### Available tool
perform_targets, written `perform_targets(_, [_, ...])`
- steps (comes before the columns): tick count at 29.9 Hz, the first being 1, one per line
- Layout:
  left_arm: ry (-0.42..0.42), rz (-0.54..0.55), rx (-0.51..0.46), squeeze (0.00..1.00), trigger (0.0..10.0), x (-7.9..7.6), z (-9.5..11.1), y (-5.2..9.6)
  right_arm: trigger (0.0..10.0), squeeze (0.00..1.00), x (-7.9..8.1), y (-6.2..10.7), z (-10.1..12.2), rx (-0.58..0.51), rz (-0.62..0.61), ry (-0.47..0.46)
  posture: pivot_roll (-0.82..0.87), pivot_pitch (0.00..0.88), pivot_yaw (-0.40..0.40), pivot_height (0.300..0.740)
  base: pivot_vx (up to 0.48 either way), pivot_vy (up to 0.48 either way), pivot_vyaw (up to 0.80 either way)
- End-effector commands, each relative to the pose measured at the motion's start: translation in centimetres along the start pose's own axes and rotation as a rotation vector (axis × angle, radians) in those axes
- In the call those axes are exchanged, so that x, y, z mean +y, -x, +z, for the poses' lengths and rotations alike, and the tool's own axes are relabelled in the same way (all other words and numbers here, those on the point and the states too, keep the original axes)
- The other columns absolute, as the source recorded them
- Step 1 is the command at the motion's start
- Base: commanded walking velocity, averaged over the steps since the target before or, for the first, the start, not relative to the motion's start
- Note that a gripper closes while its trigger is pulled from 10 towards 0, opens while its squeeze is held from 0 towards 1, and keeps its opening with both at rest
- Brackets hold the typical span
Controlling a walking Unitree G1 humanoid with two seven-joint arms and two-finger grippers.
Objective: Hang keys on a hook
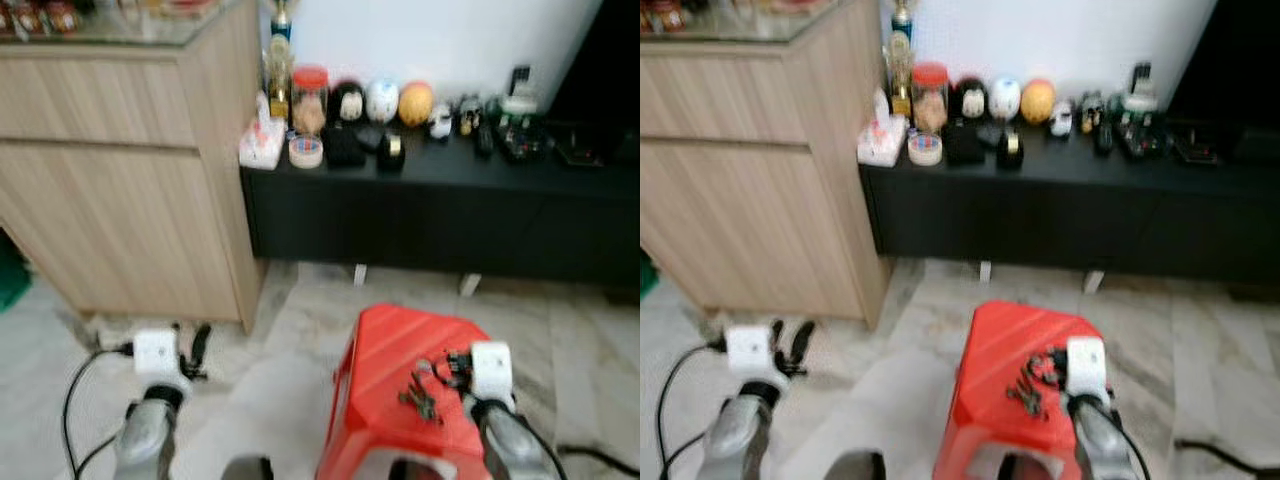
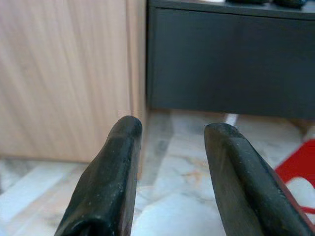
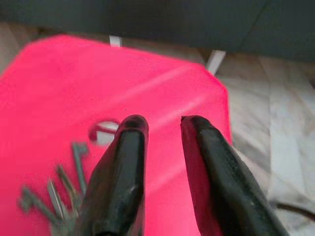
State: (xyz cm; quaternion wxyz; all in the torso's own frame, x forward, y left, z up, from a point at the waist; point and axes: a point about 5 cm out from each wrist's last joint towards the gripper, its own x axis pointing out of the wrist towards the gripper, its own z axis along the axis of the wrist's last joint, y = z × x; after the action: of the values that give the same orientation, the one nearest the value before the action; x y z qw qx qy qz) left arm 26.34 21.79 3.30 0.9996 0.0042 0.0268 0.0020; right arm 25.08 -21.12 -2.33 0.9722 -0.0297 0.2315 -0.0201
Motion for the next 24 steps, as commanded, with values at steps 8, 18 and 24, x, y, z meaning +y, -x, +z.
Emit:
perform_targets(8, [-0.008,0.004,0.017,0.00,10.0,0.3,-0.1,0.1,10.0,0.00,1.9,0.1,-0.4,0.049,0.241,0.126,0.04,0.000,-0.050,0.611,0.000,0.000,0.00])
perform_targets(18, [-0.017,-0.005,0.015,0.00,10.0,0.4,0.2,0.1,10.0,1.00,2.4,0.1,-1.6,0.165,0.321,0.290,0.05,0.000,-0.036,0.611,0.000,0.000,0.00])
perform_targets(24, [-0.028,-0.018,0.017,0.00,10.0,0.6,0.4,0.1,10.0,0.98,3.1,-0.4,-1.0,0.181,0.319,0.375,0.06,0.000,-0.027,0.611,0.000,0.000,0.00])
